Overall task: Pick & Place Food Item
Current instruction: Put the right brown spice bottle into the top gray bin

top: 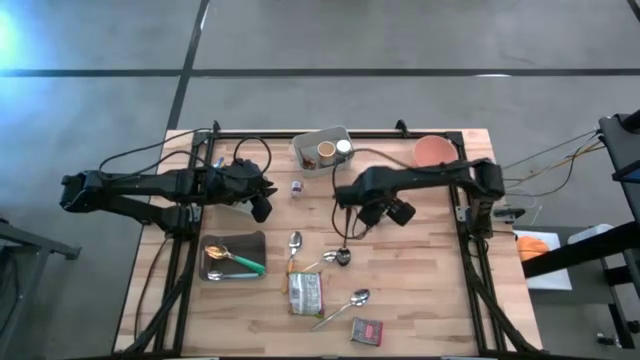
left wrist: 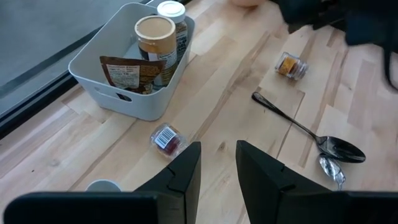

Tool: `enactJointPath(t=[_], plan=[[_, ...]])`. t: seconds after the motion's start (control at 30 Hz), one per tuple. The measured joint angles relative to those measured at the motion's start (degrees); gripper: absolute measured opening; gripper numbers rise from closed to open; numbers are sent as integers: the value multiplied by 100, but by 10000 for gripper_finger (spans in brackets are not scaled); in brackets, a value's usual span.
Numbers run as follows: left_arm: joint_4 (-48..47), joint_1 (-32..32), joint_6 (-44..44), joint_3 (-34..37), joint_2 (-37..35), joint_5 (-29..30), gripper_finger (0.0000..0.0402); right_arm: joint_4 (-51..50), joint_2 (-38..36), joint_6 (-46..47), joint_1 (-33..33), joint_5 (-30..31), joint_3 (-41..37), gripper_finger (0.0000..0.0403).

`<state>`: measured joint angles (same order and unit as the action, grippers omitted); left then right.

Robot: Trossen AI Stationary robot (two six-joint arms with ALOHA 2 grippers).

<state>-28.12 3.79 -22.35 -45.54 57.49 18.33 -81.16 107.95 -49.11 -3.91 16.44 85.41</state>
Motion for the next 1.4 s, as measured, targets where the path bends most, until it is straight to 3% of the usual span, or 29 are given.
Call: enactJointPath(t=[0.33, 0.77, 1.4], plan=[[-7, 2, -15, 89, 4, 2, 107, 545, 472, -791, 66, 175, -196, 238], [9, 4, -13, 89, 4, 9, 107, 1000, -258, -1566, 134, 160, -1126, 238], [155, 4, -15, 89, 4, 26, 107, 2710, -888, -2211, 440, 2, -2481, 238]])
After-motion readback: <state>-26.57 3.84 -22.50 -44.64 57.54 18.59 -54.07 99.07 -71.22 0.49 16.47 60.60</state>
